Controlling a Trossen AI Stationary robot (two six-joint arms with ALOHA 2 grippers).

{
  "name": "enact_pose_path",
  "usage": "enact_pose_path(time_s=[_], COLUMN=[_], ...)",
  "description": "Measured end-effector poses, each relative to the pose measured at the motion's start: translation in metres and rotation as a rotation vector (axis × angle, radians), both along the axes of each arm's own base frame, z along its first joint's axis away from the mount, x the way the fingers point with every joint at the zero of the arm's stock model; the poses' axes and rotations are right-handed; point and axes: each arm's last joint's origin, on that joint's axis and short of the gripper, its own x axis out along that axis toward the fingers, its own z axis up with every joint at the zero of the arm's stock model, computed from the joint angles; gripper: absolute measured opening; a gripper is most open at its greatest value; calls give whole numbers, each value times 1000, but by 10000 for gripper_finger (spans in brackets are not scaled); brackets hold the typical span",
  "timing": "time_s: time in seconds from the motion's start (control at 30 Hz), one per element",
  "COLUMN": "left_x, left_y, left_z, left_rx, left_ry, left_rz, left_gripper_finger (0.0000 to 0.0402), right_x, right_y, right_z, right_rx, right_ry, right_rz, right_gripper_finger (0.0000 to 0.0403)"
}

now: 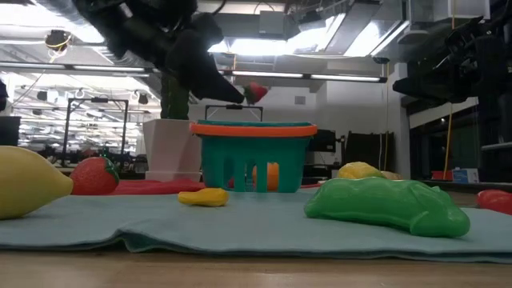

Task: Pick and placing Produce into tupperware
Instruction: Put the right strawberry into the basket

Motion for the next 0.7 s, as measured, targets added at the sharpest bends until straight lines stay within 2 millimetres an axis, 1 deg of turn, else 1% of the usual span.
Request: enact_pose_path(time_s=[0.13,0.3,0.43,0.5,0.6,0.7], left_x=[5,9,16,25,33,44], left_y=[1,2,3,4,5,8], left_z=[14,33,35,35,27,26], left_rx=[-8,-16,-23,-14,6,22], left_ry=[106,168,251,282,386,408], left_rz=[9,17,17,8,-17,-28], left_gripper_finger=[0,0,0,0,0,0], right_x=[0,0,0,0,0,1], right_y=[0,0,0,0,0,0], right_z=[0,0,0,0,0,-1], right_rx=[0,1,0,1,2,2], right_ry=[0,0,0,0,2,6], right_rz=[0,0,0,0,0,0], right_gripper_finger=[73,73,73,73,73,73])
